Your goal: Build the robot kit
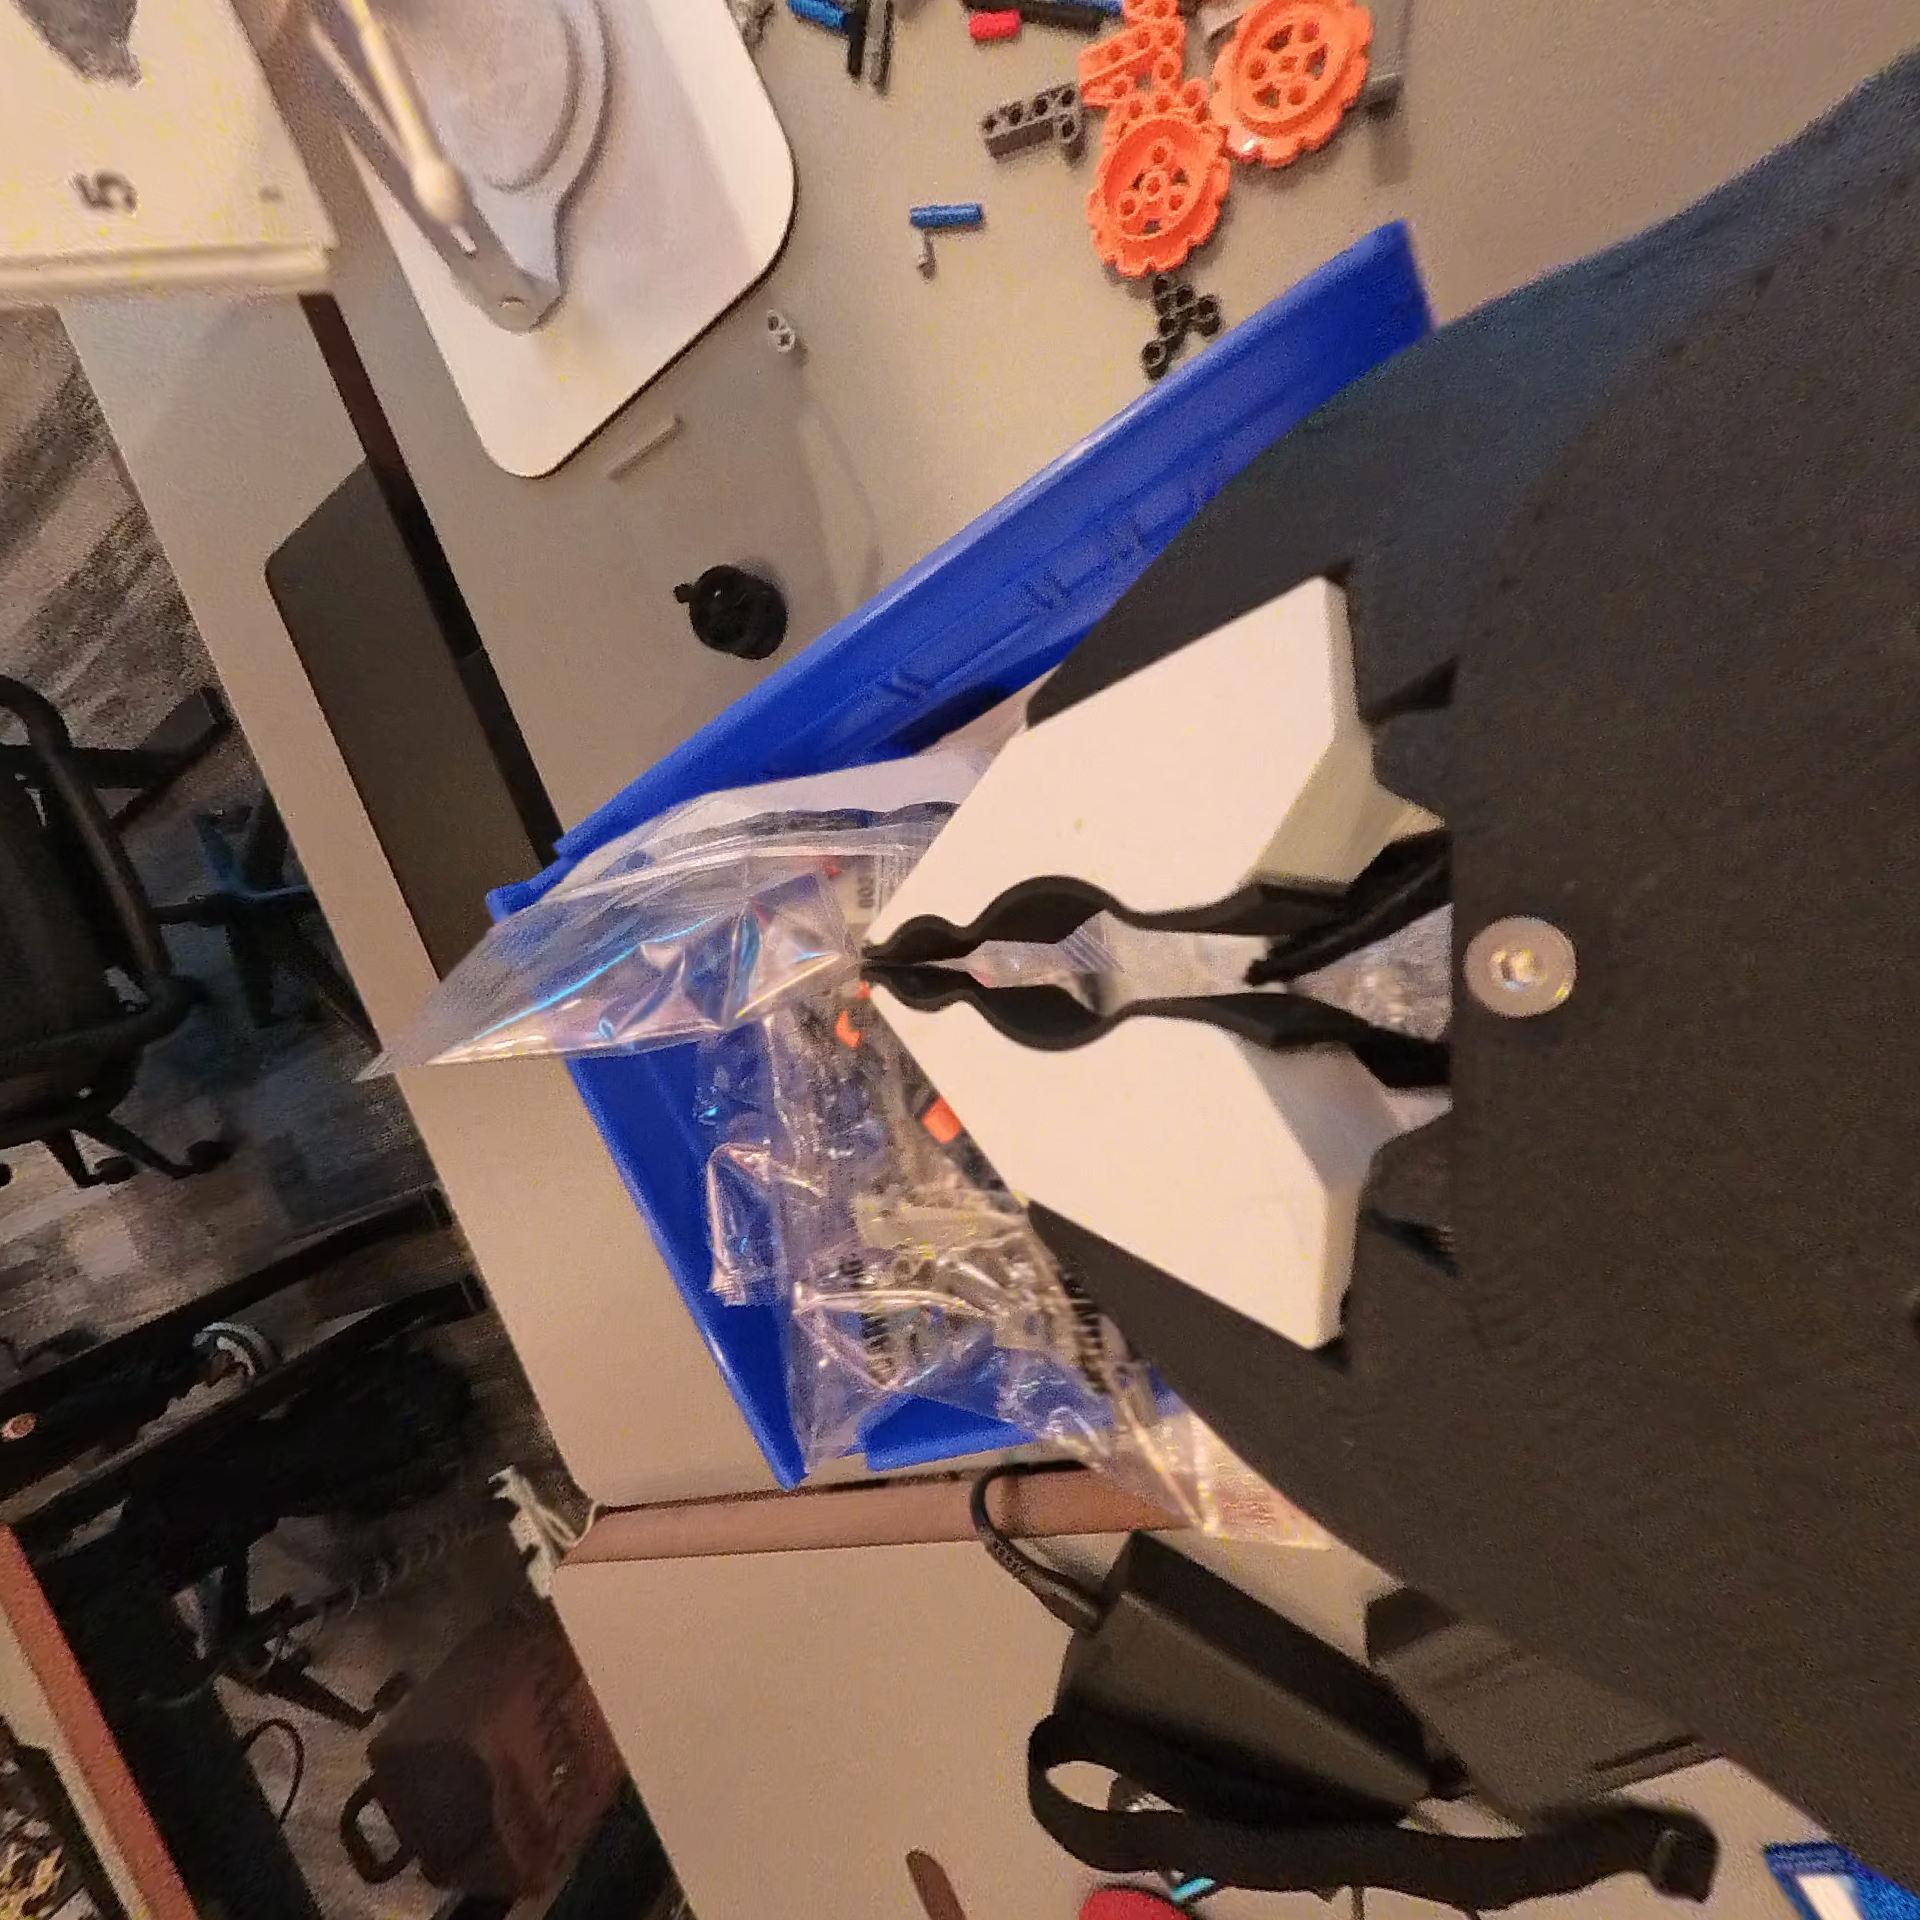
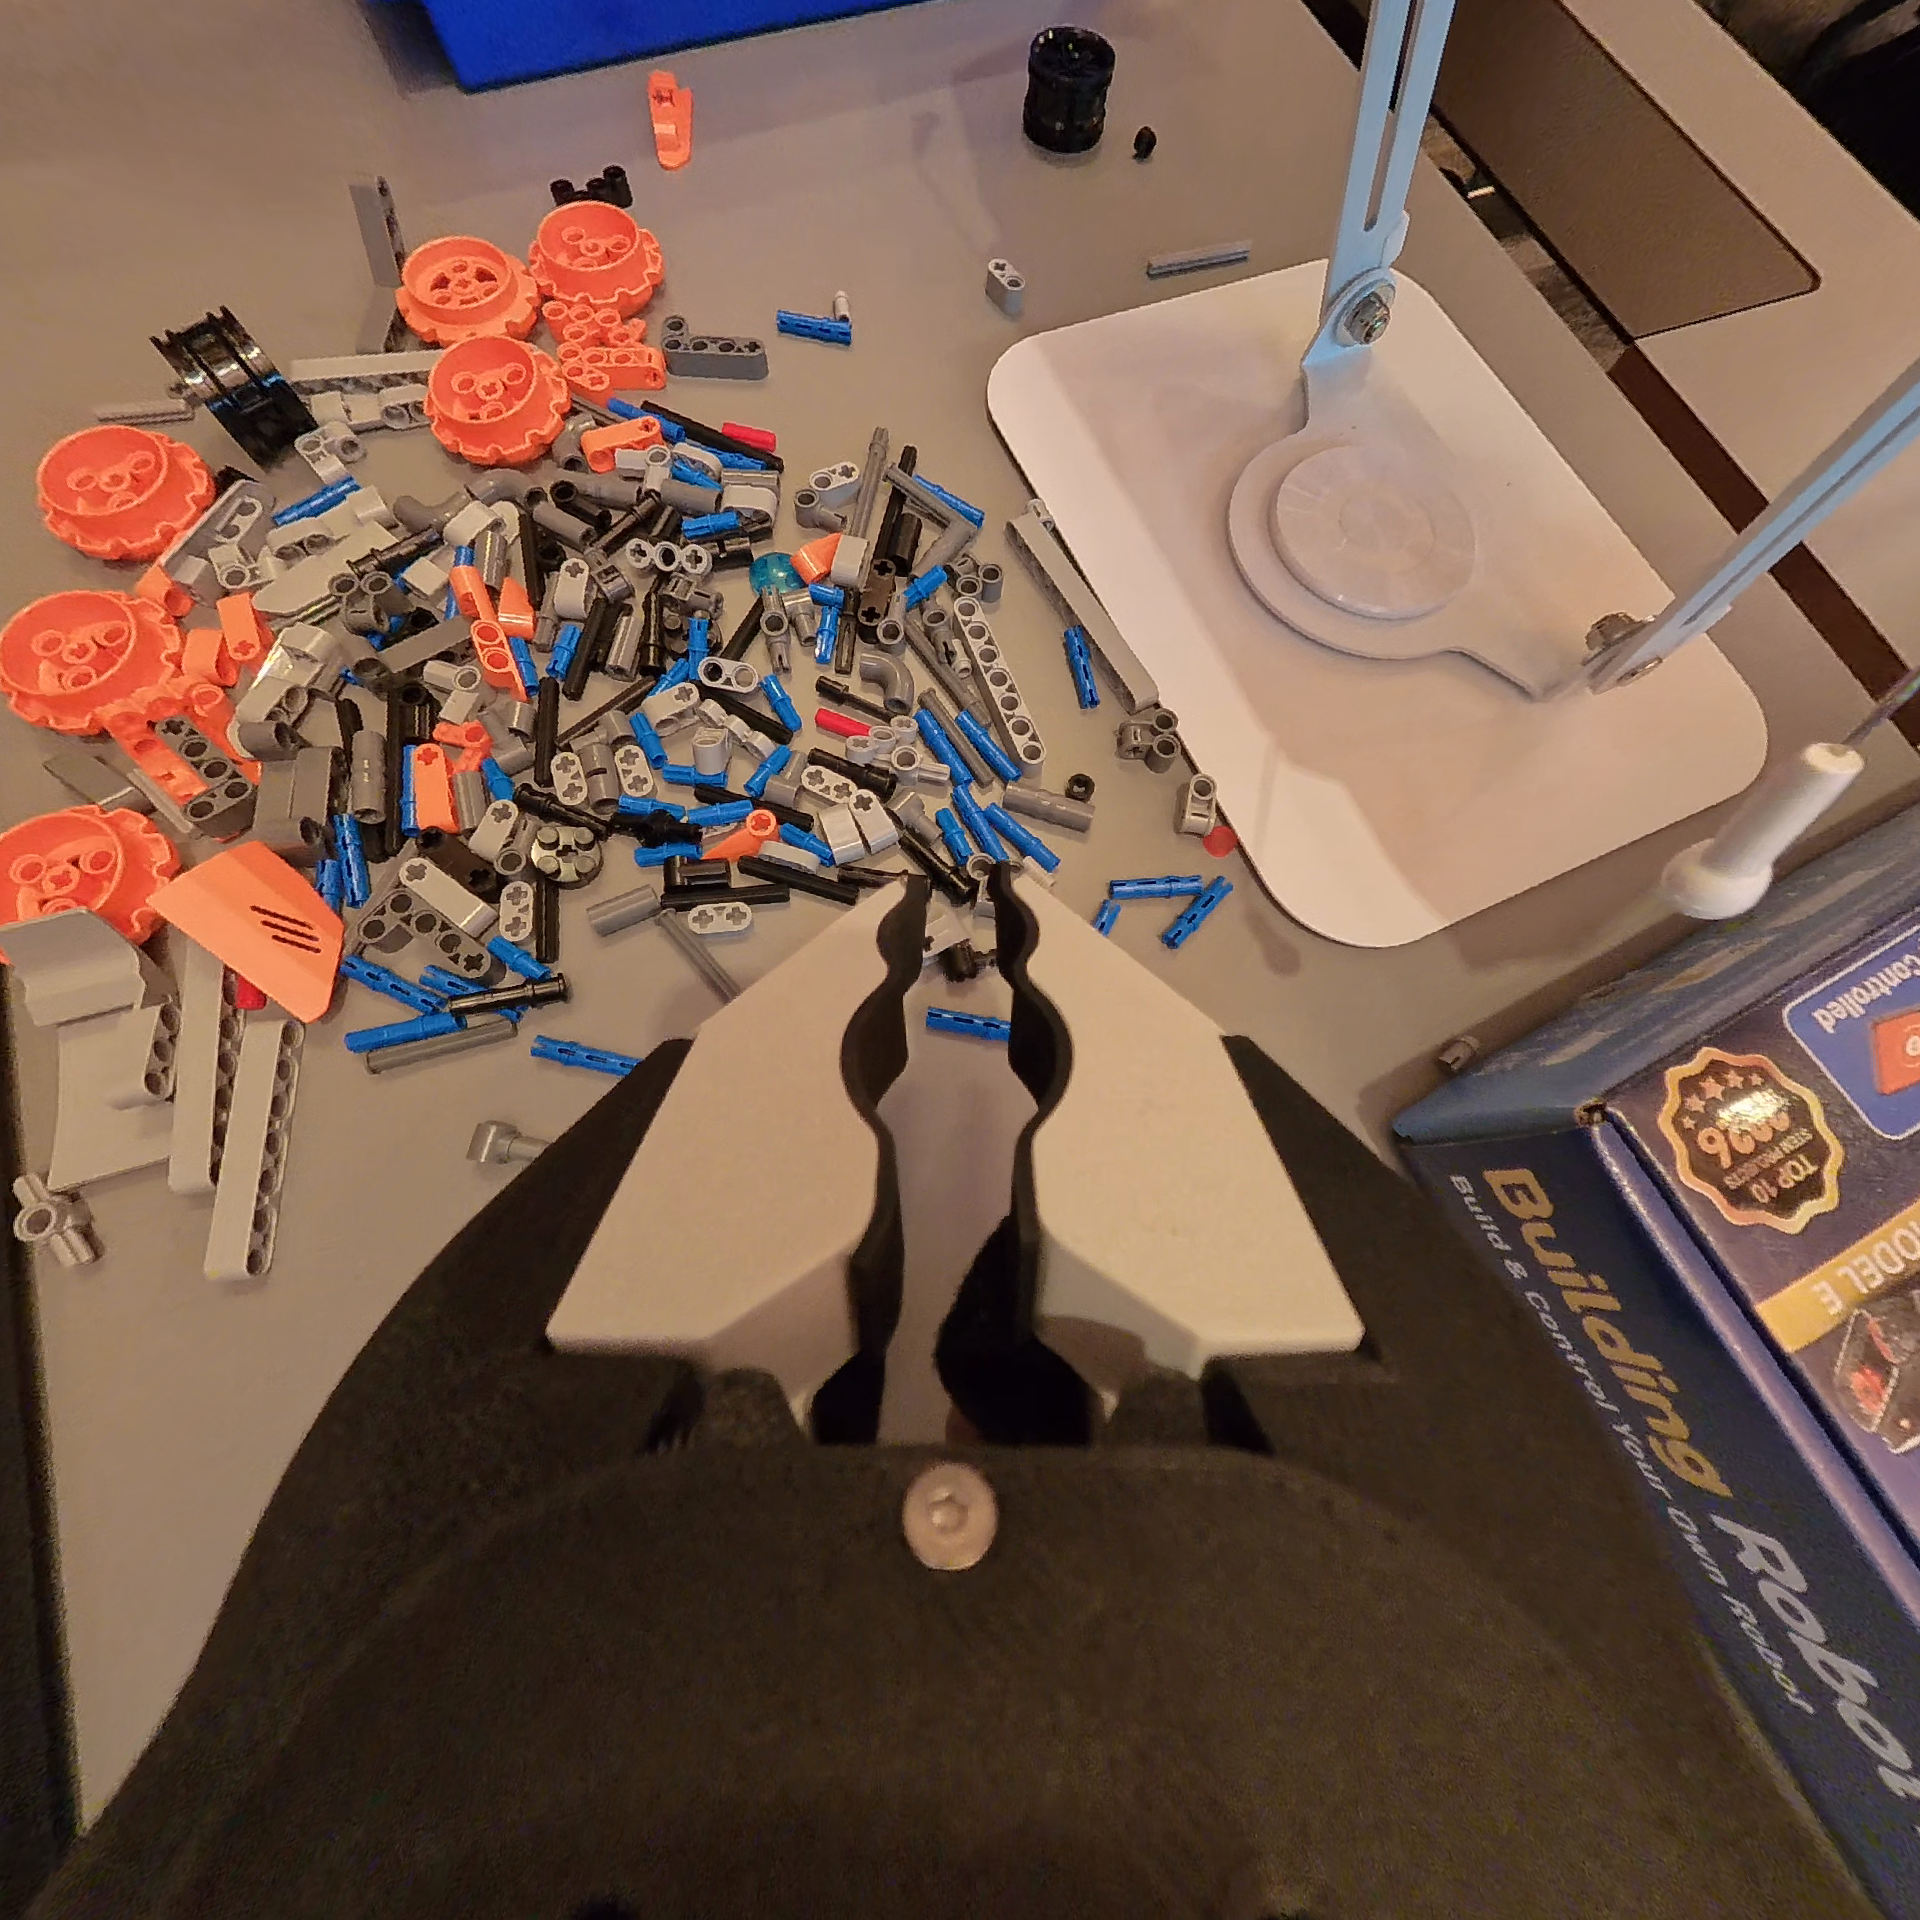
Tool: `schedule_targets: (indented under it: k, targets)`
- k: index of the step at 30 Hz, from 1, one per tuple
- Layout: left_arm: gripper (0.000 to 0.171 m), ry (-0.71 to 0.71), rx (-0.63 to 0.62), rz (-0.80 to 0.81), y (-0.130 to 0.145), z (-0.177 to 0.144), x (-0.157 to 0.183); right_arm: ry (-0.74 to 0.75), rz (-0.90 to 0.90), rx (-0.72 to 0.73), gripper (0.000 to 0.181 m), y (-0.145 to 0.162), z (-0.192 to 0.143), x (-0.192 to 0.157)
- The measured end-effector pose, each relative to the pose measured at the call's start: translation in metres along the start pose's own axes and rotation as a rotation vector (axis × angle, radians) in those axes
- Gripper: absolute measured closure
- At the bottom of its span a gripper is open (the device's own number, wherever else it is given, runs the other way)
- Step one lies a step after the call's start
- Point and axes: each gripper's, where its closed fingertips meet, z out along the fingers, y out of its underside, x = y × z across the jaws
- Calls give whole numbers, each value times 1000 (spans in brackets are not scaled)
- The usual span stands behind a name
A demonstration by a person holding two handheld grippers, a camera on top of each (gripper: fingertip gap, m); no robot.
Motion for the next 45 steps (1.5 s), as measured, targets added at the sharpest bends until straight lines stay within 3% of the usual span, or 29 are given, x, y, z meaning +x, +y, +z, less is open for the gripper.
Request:
schedule_targets:
  k: [1,3,5,7,11,13,17,23,25,28,31,45]
  targets:
    - [171,6,-18,-8,-1,7,-3,-1,0,-1,170,0,0,0]
    - [140,-21,-95,-1,8,18,-12,0,0,-1,169,0,0,0]
    - [124,-72,-105,81,12,8,-14,0,2,2,170,0,-1,0]
    - [124,-77,-76,122,13,-13,-4,-2,5,5,170,0,0,0]
    - [152,70,-138,252,48,-47,48,-16,16,-2,169,2,2,-1]
    - [158,137,-230,328,73,-42,64,-23,13,3,170,0,2,-3]
    - [154,238,-469,405,125,-20,75,-25,4,15,170,-4,0,-6]
    - [158,279,-607,466,150,6,78,-25,5,21,170,-5,-1,-6]
    - [157,288,-626,488,149,8,78,-26,3,23,170,-6,-1,-6]
    - [171,278,-638,524,150,14,79,-24,4,24,169,-6,-2,-6]
    - [171,250,-595,520,144,15,75,-21,7,29,170,-7,-3,-5]
    - [171,195,-228,386,49,-43,41,-26,7,27,169,-7,-3,-6]
